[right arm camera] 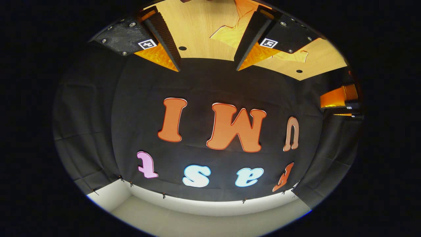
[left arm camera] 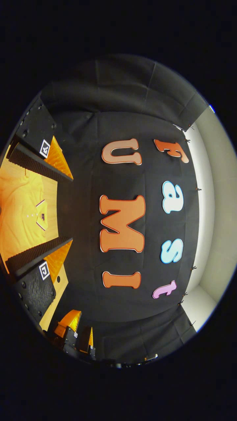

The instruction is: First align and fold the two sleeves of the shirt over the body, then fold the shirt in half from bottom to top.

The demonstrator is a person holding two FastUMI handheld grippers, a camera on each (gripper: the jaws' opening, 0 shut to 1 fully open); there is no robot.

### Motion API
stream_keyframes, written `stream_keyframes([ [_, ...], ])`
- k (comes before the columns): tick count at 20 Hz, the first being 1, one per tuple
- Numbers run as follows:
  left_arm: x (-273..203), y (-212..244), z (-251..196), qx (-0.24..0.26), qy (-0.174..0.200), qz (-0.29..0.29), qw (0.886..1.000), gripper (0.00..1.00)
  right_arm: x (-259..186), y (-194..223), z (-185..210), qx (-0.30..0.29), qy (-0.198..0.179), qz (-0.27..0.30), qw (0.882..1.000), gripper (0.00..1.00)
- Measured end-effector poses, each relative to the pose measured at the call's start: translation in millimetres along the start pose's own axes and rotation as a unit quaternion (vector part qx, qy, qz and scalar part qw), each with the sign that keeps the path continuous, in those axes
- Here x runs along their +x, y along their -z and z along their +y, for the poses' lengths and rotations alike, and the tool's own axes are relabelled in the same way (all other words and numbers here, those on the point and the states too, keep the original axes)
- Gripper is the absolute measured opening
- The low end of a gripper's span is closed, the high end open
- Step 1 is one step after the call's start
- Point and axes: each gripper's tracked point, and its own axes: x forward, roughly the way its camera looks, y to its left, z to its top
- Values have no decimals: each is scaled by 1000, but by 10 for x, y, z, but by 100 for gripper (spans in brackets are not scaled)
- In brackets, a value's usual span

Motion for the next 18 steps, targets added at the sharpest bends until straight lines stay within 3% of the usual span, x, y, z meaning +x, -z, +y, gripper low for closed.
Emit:
stream_keyframes([
  [9, -252, -78, 429, 13, -47, -11, 999, 98, 386, 491, 278, -3, -34, 70, 997, 98],
  [14, -346, -39, 738, 21, -47, -10, 999, 98, 607, 817, 421, -7, -25, 127, 992, 98],
  [18, -375, 13, 957, 16, -30, -8, 999, 98, 758, 1116, 479, 24, -12, 200, 979, 98],
])
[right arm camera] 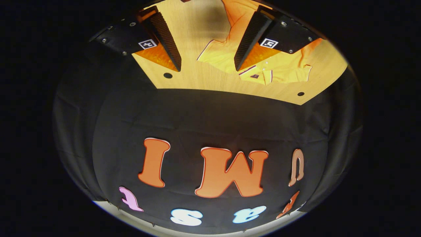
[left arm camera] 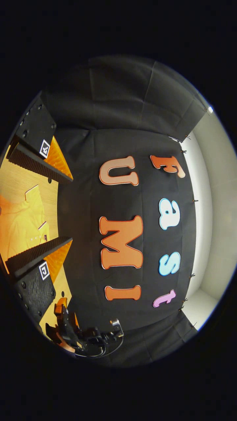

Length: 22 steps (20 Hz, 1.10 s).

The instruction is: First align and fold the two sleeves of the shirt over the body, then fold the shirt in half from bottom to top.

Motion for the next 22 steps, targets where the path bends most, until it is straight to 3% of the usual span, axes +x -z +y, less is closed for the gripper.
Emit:
stream_keyframes([
  [4, -20, 85, 184, 2, 13, 5, 1000, 98, 378, 255, -16, 29, 16, 80, 996, 98],
  [7, -22, 172, 305, -3, -1, 17, 1000, 97, 621, 450, 3, 50, 11, 139, 989, 98],
  [14, -15, 303, 400, 0, -82, 41, 996, 98, 1148, 1098, 84, 94, -30, 284, 954, 96],
  [15, -11, 324, 385, 4, -90, 46, 995, 98, 1230, 1157, 65, 95, -28, 297, 950, 90],
  [16, -10, 353, 367, 5, -96, 52, 994, 98, 1318, 1228, 50, 96, -26, 312, 945, 96],
  [22, -61, 517, 333, 9, -135, 88, 987, 98, 1781, 1574, 2, 103, -21, 392, 914, 94],
])
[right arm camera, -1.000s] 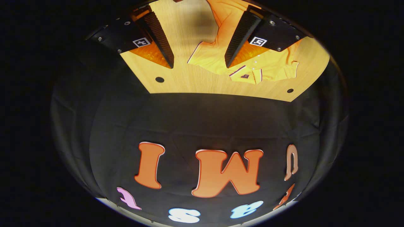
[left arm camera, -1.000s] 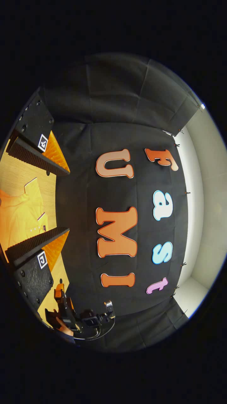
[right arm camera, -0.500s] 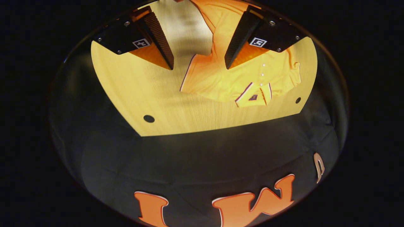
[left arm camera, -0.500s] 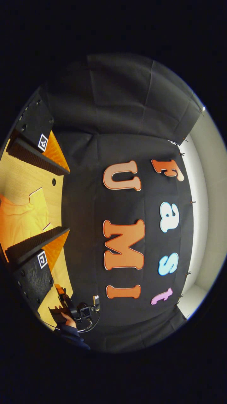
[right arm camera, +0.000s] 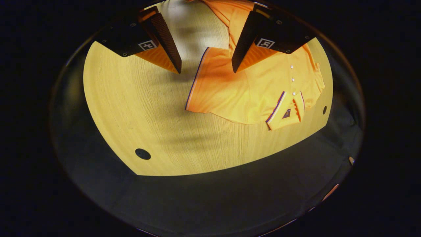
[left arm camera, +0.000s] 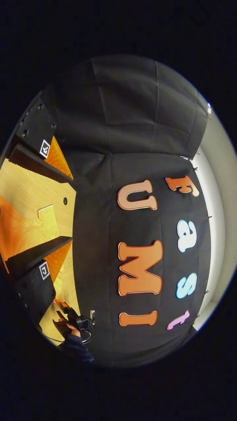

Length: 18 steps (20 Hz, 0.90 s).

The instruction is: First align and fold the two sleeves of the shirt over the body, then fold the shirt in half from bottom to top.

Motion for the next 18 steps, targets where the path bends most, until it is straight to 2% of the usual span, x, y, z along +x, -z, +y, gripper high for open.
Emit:
stream_keyframes([
  [6, -52, 173, -42, 12, -26, 39, 999, 97, 395, 15, -68, 8, 16, 64, 998, 79],
  [10, -50, 178, -126, 28, -28, 53, 998, 97, 480, 37, -109, -3, 55, 92, 994, 60],
  [11, -32, 183, -151, 32, -27, 54, 998, 97, 501, 25, -74, -4, 54, 92, 994, 61],
  [12, -24, 181, -178, 33, -25, 56, 998, 97, 493, 8, -39, -6, 53, 90, 994, 47],
  [15, -29, 172, -243, 29, -20, 55, 998, 100, 498, -11, 13, -21, 43, 79, 996, 18],
  [16, -13, 179, -271, 28, -19, 54, 998, 99, 470, -3, 18, -20, 34, 81, 996, 15],
  [17, -15, 168, -286, 30, -17, 54, 998, 99, 475, -4, 73, -6, 14, 83, 996, 7],
  [18, -17, 171, -275, 32, -16, 52, 998, 99, 441, 18, 113, 14, -5, 88, 996, 7],
])
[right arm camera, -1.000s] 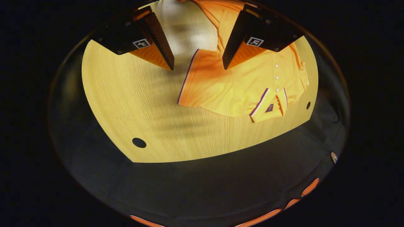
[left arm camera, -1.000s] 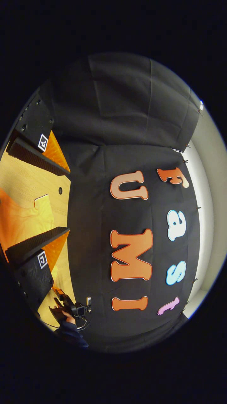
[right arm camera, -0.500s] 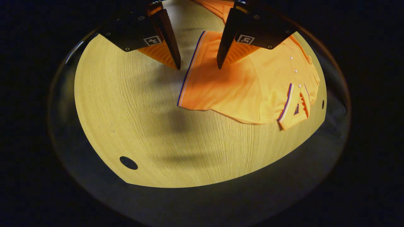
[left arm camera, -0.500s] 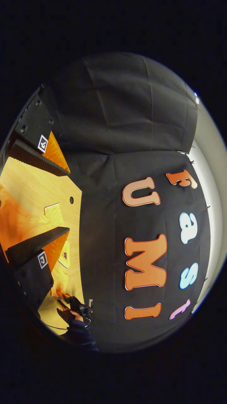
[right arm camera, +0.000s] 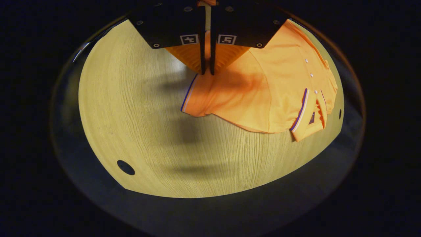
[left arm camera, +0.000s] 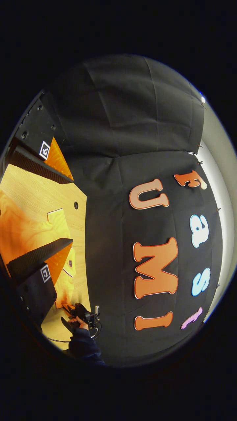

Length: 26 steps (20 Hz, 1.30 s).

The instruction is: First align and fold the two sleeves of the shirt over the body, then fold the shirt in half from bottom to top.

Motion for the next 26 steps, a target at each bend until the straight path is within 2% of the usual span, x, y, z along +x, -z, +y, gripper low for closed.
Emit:
stream_keyframes([
  [1, 7, -1, 10, 2, -1, 1, 1000, 99, -29, -45, 28, 22, -14, -8, 1000, 7],
  [4, -5, 32, 14, -1, -1, 6, 1000, 100, -261, -274, 163, 37, -57, -57, 996, 7],
  [5, 2, 45, 16, -3, -1, 8, 1000, 100, -324, -295, 260, 37, -72, -60, 995, 12],
  [6, 2, 68, 17, -4, 0, 12, 1000, 99, -380, -276, 347, 35, -82, -61, 994, 6],
  [15, 11, 143, 32, -8, 3, 20, 1000, 99, -727, -187, 1413, -4, -183, -69, 981, 8],
  [16, 12, 171, 40, -9, 3, 23, 1000, 99, -733, -133, 1582, -5, -207, -63, 976, 14],
  [17, 24, 204, 54, -11, 3, 27, 1000, 99, -783, -74, 1667, -12, -223, -59, 973, 29],
  [18, 54, 248, 50, -15, 3, 35, 999, 99, -826, -44, 1721, -21, -232, -60, 971, 34],
  [19, 85, 288, 70, -19, 1, 44, 999, 99, -840, -29, 1710, -34, -233, -68, 970, 49],
  [20, 139, 338, 99, -23, 0, 56, 998, 99, -865, -37, 1676, -47, -227, -81, 969, 53],
  [21, 202, 384, 103, -26, 0, 69, 997, 99, -917, -56, 1616, -62, -220, -98, 969, 74],
  [22, 299, 448, 97, -30, 3, 82, 996, 99, -972, -89, 1553, -77, -211, -117, 967, 69],
  [23, 410, 504, 108, -34, 1, 96, 995, 99, -1059, -120, 1493, -89, -204, -139, 965, 79],
  [25, 656, 620, 180, -38, -6, 130, 991, 99, -1291, -187, 1388, -96, -197, -186, 958, 89],
  [26, 788, 686, 170, -42, -2, 149, 988, 100, -1406, -192, 1330, -93, -193, -206, 955, 90],
])
